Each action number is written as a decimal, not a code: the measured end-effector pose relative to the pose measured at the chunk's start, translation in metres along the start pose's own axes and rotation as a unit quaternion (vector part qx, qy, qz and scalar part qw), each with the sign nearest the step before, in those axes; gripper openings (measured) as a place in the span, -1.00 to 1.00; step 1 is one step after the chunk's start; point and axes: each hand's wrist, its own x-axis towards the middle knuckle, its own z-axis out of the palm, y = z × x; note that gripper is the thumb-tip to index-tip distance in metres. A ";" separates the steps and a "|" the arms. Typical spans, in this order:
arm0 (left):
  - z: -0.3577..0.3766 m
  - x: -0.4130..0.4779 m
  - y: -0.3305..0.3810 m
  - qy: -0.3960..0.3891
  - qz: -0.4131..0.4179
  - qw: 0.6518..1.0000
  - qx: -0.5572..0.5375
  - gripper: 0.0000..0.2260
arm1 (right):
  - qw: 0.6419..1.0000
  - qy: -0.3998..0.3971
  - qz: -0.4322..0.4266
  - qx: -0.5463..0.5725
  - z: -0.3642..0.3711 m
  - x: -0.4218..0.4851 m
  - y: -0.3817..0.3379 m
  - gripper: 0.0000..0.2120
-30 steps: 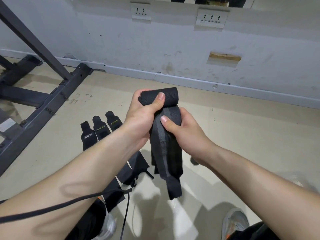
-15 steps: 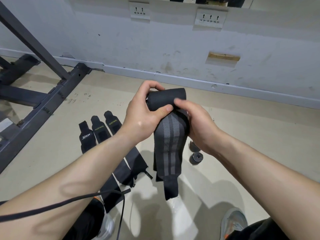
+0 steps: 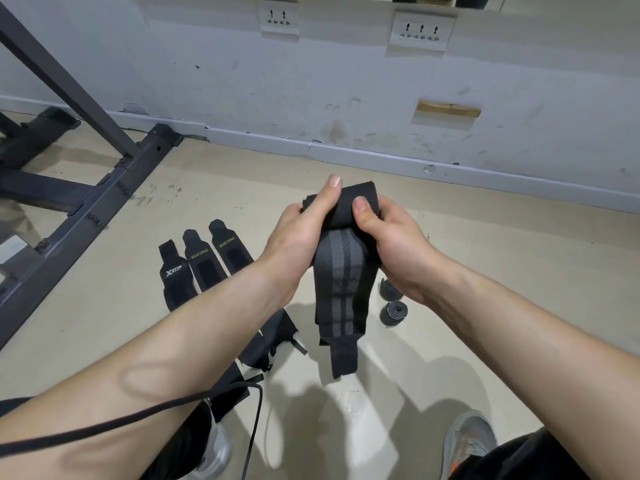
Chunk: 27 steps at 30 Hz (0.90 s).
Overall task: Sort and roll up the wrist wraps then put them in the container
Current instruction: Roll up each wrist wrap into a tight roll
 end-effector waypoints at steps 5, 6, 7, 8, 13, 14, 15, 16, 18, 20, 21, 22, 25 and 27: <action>-0.006 0.002 0.000 0.016 0.031 0.999 -0.027 -0.50 | 0.999 -0.009 0.032 0.039 0.002 -0.007 -0.005 -0.71; -0.006 0.003 0.001 0.026 0.031 0.999 -0.035 -0.54 | 0.999 -0.008 0.042 0.026 0.003 -0.007 -0.005 -0.71; -0.007 0.003 0.001 0.037 0.035 0.998 -0.039 -0.54 | 0.999 -0.006 0.048 0.008 0.005 -0.007 -0.005 -0.69; -0.008 0.004 0.001 0.047 0.043 0.997 -0.035 -0.51 | 0.999 -0.007 0.050 -0.004 0.005 -0.007 -0.003 -0.66; -0.009 -0.001 -0.005 0.048 0.137 0.985 0.088 -0.64 | 0.999 -0.011 0.050 0.012 0.007 -0.004 -0.002 -0.50; -0.009 -0.003 -0.005 0.040 0.156 0.981 0.105 -0.64 | 0.999 -0.005 0.043 0.015 0.006 -0.003 -0.002 -0.50; -0.009 -0.003 -0.006 0.035 0.171 0.978 0.115 -0.63 | 0.999 0.004 0.035 0.018 0.004 -0.002 -0.002 -0.51; -0.009 -0.004 -0.006 0.033 0.177 0.977 0.117 -0.62 | 0.999 0.011 0.030 0.022 0.003 -0.001 -0.001 -0.53; -0.006 -0.005 -0.010 0.033 0.149 0.985 0.085 -0.56 | 0.999 0.018 0.029 0.034 0.002 0.000 0.001 -0.56; -0.001 -0.007 -0.011 0.017 0.089 0.996 0.022 -0.50 | 0.998 0.031 0.027 0.053 0.000 0.000 0.001 -0.62; 0.002 -0.006 -0.012 0.000 0.067 0.998 0.001 -0.55 | 0.997 0.037 0.023 0.064 0.000 0.000 0.001 -0.64; 0.004 -0.007 -0.011 -0.018 0.056 0.998 -0.010 -0.65 | 0.997 0.038 0.019 0.071 -0.001 -0.001 0.000 -0.67; 0.004 -0.006 -0.006 -0.032 0.008 0.999 -0.030 -0.67 | 0.997 0.022 0.007 0.070 0.000 -0.004 0.002 -0.76; 0.000 -0.003 -0.004 -0.036 0.009 0.999 -0.031 -0.59 | 0.998 0.015 -0.002 0.066 0.000 -0.005 0.002 -0.77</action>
